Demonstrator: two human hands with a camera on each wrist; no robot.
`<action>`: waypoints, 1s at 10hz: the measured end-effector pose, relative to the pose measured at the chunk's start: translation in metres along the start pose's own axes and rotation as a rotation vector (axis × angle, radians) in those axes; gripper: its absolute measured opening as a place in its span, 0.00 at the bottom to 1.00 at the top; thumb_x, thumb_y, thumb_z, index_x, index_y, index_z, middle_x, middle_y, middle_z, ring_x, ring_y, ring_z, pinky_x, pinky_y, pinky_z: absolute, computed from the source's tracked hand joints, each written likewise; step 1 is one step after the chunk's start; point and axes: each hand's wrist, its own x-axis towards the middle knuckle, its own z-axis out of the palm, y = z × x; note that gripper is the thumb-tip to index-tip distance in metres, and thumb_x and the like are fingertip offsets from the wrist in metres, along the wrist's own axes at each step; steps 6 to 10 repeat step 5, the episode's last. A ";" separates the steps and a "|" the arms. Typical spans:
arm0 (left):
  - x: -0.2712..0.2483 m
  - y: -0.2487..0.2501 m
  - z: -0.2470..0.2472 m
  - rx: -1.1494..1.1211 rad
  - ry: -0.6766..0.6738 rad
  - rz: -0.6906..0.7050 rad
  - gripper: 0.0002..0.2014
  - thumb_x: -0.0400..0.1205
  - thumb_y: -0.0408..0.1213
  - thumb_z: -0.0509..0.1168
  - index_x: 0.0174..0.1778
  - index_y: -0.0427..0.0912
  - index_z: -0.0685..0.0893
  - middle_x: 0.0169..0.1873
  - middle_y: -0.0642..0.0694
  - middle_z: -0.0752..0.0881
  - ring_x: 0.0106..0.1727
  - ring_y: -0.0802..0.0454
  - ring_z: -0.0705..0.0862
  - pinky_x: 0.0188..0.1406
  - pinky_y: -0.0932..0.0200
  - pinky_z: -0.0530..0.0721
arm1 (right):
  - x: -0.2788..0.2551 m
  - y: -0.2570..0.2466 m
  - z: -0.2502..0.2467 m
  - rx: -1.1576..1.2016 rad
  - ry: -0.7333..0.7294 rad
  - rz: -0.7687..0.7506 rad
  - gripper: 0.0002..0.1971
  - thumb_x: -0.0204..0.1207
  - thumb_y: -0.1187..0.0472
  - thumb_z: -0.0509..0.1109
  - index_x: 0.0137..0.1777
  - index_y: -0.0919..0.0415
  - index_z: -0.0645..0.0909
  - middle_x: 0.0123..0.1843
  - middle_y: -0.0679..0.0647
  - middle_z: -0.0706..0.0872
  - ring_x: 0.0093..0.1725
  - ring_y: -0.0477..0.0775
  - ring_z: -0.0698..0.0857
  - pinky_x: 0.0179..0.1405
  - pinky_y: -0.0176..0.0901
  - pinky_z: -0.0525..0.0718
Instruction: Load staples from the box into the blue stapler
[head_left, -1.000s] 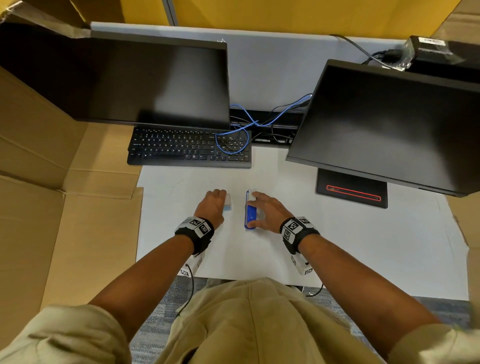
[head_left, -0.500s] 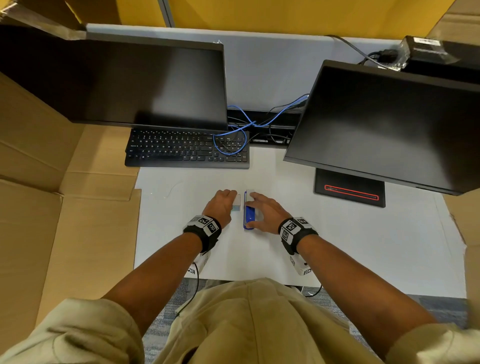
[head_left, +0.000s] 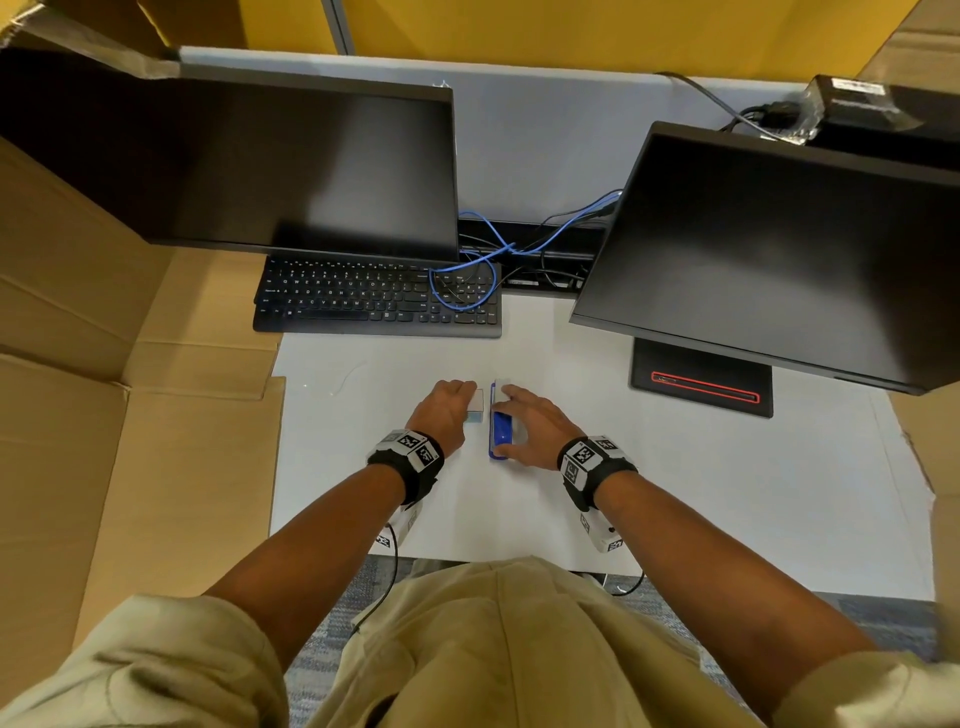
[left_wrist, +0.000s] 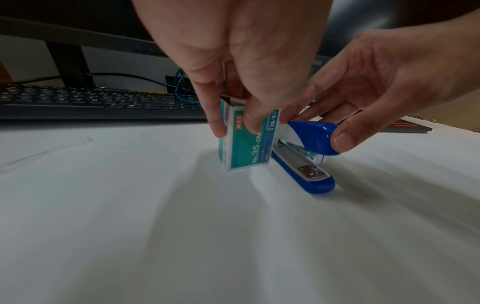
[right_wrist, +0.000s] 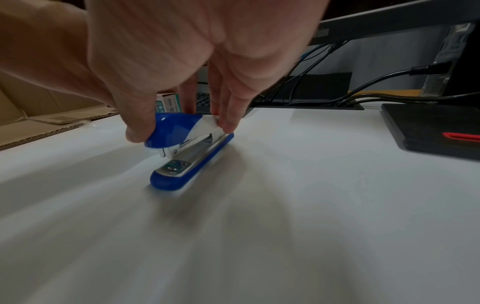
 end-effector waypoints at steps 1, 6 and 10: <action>-0.001 0.000 -0.001 -0.010 -0.002 -0.001 0.29 0.78 0.26 0.67 0.75 0.40 0.69 0.69 0.38 0.78 0.70 0.40 0.76 0.65 0.48 0.83 | -0.001 -0.003 -0.001 -0.002 -0.006 0.008 0.39 0.69 0.45 0.77 0.79 0.51 0.67 0.86 0.54 0.58 0.82 0.58 0.64 0.79 0.50 0.65; -0.012 -0.012 -0.024 0.045 0.021 0.005 0.43 0.77 0.40 0.72 0.84 0.41 0.54 0.84 0.41 0.59 0.84 0.43 0.59 0.82 0.50 0.64 | -0.009 -0.005 -0.025 -0.015 0.050 -0.005 0.40 0.71 0.42 0.74 0.81 0.49 0.62 0.87 0.50 0.57 0.83 0.55 0.63 0.79 0.52 0.66; -0.012 -0.012 -0.024 0.045 0.021 0.005 0.43 0.77 0.40 0.72 0.84 0.41 0.54 0.84 0.41 0.59 0.84 0.43 0.59 0.82 0.50 0.64 | -0.009 -0.005 -0.025 -0.015 0.050 -0.005 0.40 0.71 0.42 0.74 0.81 0.49 0.62 0.87 0.50 0.57 0.83 0.55 0.63 0.79 0.52 0.66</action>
